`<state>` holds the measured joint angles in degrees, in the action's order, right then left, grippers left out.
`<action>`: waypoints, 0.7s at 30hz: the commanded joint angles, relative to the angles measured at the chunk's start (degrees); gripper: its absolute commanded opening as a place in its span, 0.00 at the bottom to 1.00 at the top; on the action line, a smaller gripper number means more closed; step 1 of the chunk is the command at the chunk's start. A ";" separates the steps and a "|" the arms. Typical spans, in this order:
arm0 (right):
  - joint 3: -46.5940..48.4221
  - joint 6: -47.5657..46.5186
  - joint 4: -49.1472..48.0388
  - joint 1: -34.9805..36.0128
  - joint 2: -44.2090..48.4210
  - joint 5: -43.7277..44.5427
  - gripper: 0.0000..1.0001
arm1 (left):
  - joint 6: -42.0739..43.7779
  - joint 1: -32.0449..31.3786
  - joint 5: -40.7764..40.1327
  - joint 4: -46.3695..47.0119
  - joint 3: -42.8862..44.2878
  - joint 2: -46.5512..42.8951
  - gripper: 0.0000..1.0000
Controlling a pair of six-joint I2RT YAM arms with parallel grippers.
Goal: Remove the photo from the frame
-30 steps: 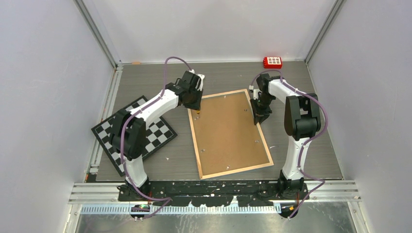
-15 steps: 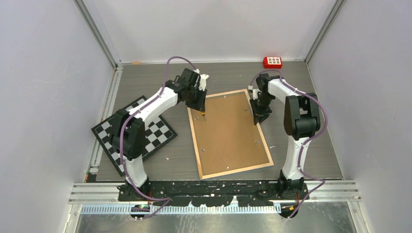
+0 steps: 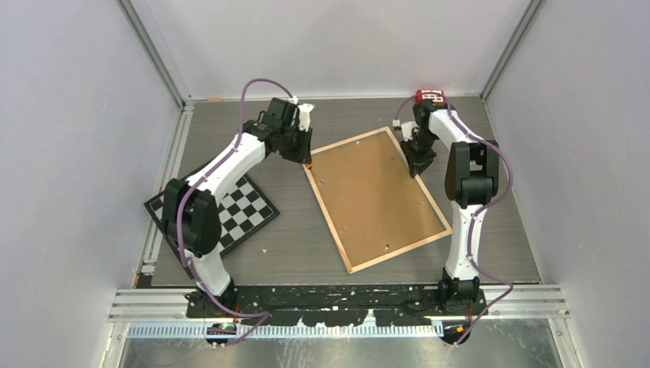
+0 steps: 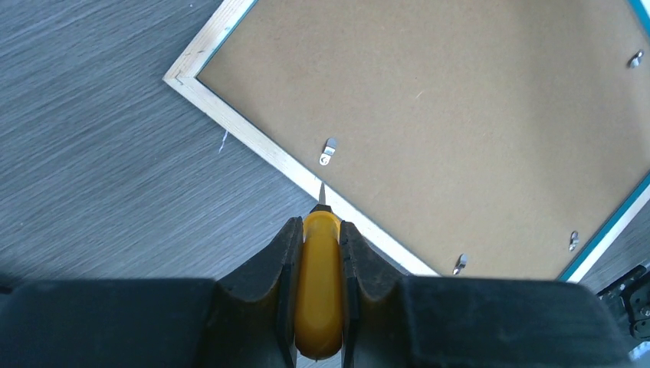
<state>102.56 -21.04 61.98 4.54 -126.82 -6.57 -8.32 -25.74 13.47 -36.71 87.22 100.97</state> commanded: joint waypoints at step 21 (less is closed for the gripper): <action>5.85 -28.35 1.05 10.14 -0.89 -8.02 0.01 | 1.04 3.06 -1.96 5.36 -6.52 -9.83 0.00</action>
<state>109.51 -43.57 63.99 12.64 -130.72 -11.44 -7.01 -22.87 12.84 -35.88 82.35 94.54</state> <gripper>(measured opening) 0.248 0.197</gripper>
